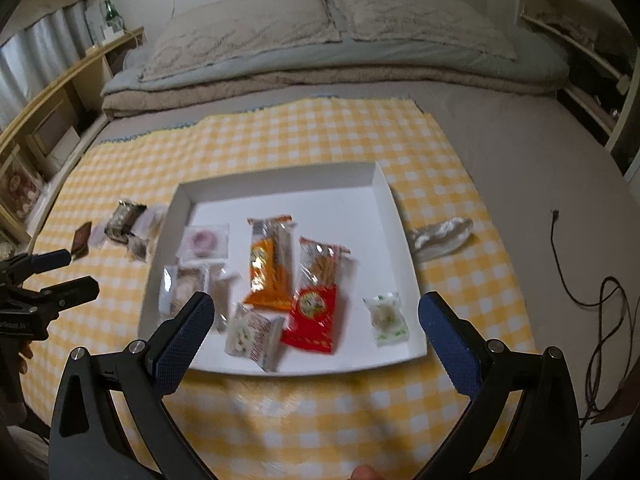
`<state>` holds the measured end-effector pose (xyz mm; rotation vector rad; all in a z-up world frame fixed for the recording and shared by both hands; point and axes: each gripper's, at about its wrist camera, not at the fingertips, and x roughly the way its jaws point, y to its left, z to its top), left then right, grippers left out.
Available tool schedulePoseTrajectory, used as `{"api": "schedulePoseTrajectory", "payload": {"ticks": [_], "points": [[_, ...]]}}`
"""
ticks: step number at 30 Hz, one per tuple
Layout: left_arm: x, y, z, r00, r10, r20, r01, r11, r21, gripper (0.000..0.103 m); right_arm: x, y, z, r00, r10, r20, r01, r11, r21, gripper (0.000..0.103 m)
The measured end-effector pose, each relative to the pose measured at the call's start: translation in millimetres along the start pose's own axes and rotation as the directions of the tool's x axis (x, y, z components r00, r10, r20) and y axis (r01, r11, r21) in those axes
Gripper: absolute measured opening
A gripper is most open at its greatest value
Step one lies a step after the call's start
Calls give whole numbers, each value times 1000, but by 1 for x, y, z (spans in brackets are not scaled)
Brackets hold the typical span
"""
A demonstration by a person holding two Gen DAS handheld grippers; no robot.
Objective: Organize snacks
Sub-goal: 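Move both open tools back over the remaining snacks on the cloth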
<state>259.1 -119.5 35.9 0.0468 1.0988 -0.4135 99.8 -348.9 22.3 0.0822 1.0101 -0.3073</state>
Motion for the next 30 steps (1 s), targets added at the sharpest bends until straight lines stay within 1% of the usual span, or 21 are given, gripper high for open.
{"api": "schedulePoseTrajectory", "payload": {"ticks": [4, 6, 10, 13, 17, 21, 26, 28, 30], "points": [[-33, 24, 2, 998, 4, 60, -2, 999, -41, 103, -5, 20, 14, 999, 17, 28, -17, 1000, -17, 103], [-46, 37, 1, 996, 25, 80, -21, 998, -54, 103, -6, 34, 22, 999, 26, 38, -25, 999, -36, 103], [-65, 71, 2, 992, 87, 94, -78, 992, -95, 103, -6, 61, 37, 997, 57, 60, -54, 997, -55, 103], [-77, 97, 5, 988, 114, 105, -97, 983, -154, 103, -3, 82, 48, 993, 90, 76, -87, 995, -49, 103], [-87, 135, 5, 980, 164, 111, -135, 963, -235, 103, 11, 113, 64, 990, 118, 84, -114, 992, -53, 103], [-82, 166, 2, 975, 201, 95, -164, 939, -301, 103, 29, 140, 77, 987, 138, 79, -135, 990, -50, 103], [-61, 208, 4, 967, 252, 29, -225, 904, -364, 103, 65, 185, 91, 985, 162, 53, -158, 985, -63, 103], [-49, 226, 7, 968, 250, 5, -226, 884, -408, 103, 79, 199, 92, 983, 180, 31, -178, 982, -64, 103], [-34, 243, 9, 972, 234, -19, -218, 866, -451, 103, 99, 217, 92, 980, 200, -11, -200, 978, -66, 103]]}}
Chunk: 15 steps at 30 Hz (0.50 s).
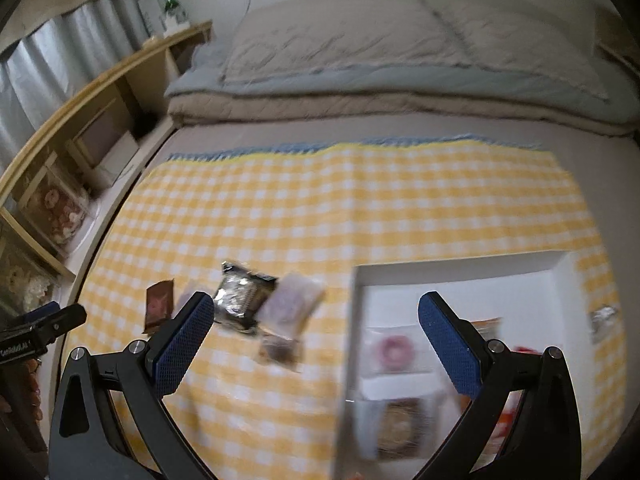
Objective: Organize snacks
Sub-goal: 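Move both open tools back over the remaining snacks on the cloth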
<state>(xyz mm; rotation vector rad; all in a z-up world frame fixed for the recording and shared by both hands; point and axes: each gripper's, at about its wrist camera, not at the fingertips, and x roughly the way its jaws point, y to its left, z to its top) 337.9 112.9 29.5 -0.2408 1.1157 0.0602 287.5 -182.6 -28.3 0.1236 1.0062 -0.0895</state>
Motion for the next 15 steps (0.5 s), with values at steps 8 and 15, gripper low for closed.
{"api": "schedulePoseTrajectory", "payload": {"ticks": [8, 15], "points": [[79, 24, 25, 996, 8, -85, -18, 993, -118, 96, 67, 25, -9, 982, 57, -181, -49, 998, 45, 88], [135, 18, 29, 993, 42, -111, -57, 989, -138, 92, 112, 28, -25, 942, 65, -329, -31, 994, 107, 64]]}}
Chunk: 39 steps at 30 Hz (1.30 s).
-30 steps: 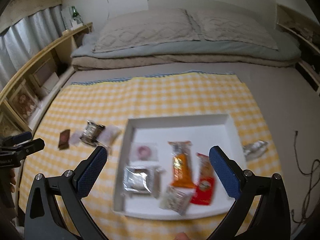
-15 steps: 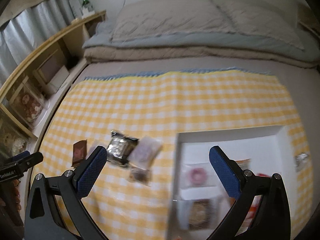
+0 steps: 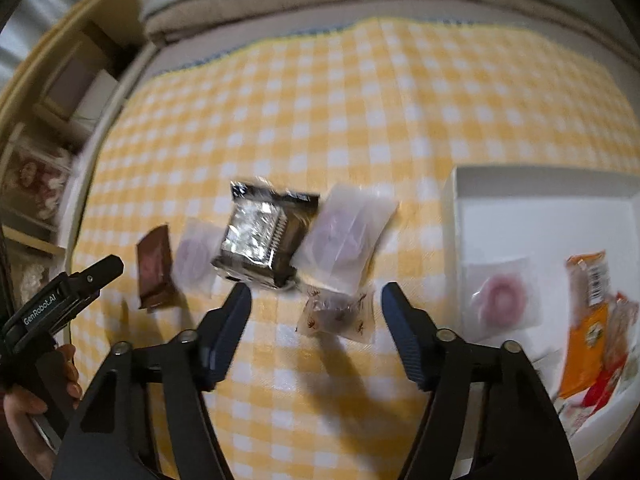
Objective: Organize snacks
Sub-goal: 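Move both open tools back over the remaining snacks on the cloth, then grasp the brown chocolate packet with the left tool while the right grasps the small clear packet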
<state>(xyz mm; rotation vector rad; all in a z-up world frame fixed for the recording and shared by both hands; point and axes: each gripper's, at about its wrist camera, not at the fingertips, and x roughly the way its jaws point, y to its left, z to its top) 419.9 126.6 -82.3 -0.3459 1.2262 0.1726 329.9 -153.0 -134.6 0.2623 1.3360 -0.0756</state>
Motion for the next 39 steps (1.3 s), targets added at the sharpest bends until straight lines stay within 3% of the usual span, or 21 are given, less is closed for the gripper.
{"api": "schedulePoseTrajectory", "payload": {"ticks": [5, 12, 18, 29, 34, 39], "points": [[26, -15, -4, 999, 36, -19, -35, 999, 24, 90, 31, 8, -7, 996, -53, -72, 52, 999, -8, 53], [53, -30, -10, 995, 93, -40, -93, 996, 19, 83, 48, 9, -18, 984, -154, -86, 156, 988, 8, 52], [59, -30, -11, 995, 98, -9, -99, 995, -32, 77, 58, 10, -32, 983, -166, -80, 168, 985, 25, 44], [54, -28, -14, 993, 120, 19, -119, 993, -25, 41, 73, 19, -52, 990, -130, -50, 129, 991, -27, 32], [43, -21, -15, 993, 119, 18, -119, 993, -23, 39, 69, 21, -51, 992, -115, -46, 113, 993, -29, 29], [15, -29, -17, 989, 114, 89, -117, 993, 28, 39, 49, 18, -37, 995, -101, -13, 100, 995, -25, 29]]}}
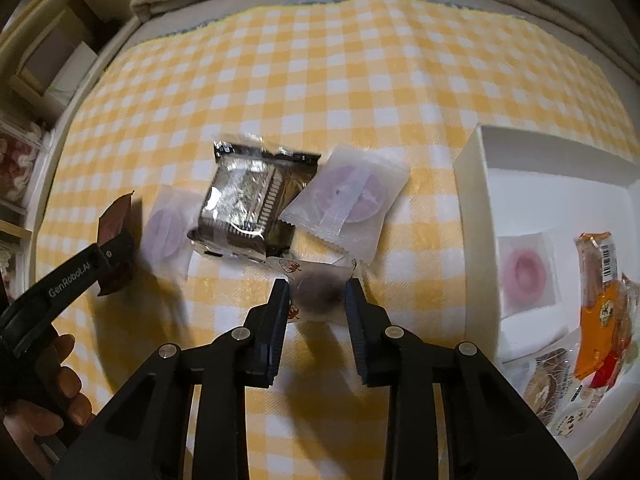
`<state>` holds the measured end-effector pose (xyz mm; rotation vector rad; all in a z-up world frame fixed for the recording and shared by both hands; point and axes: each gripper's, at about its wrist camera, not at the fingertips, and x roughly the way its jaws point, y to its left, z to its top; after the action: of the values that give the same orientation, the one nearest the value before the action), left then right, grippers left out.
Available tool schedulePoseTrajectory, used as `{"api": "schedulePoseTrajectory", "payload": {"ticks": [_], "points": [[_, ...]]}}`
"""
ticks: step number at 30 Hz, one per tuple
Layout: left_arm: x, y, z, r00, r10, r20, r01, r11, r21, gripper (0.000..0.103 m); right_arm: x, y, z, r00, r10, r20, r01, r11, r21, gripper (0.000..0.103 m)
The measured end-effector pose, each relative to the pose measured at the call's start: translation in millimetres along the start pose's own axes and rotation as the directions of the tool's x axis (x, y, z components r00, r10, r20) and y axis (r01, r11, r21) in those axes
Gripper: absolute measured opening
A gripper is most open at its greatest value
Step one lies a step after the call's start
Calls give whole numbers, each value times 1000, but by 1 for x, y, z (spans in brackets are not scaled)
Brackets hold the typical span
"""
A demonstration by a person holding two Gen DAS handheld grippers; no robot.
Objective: Organize snacks
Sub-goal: 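Grasp the brown chocolate packet with the left tool while the right grasps the small clear packet, then carry both packets over the white tray and release them inside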
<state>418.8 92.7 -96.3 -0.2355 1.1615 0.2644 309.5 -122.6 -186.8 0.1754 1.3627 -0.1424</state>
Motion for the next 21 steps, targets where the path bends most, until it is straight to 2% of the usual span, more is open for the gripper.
{"api": "schedulePoseTrajectory", "payload": {"ticks": [3, 6, 10, 13, 16, 21], "points": [[-28, -9, -1, 997, -16, 78, 13, 999, 44, 39, -32, -2, 21, 998, 35, 47, -35, 999, -2, 29], [-54, -19, -8, 990, -32, 139, 20, 996, 84, 39, -67, -9, 28, 993, 62, 101, -62, 998, -5, 29], [-90, -31, -20, 975, -88, 202, 64, 991, 121, 39, -103, -9, 31, 980, 76, 185, -71, 997, -33, 29], [-117, -35, -29, 961, -135, 241, 105, 986, 133, 39, -132, -12, 32, 963, 77, 259, -63, 996, -63, 29], [-143, -35, -37, 945, -177, 276, 142, 980, 140, 39, -154, -16, 14, 942, 87, 324, -63, 995, -84, 29], [-179, -31, -52, 917, -249, 310, 208, 965, 159, 39, -180, -21, 8, 906, 88, 414, -40, 992, -123, 29]]}}
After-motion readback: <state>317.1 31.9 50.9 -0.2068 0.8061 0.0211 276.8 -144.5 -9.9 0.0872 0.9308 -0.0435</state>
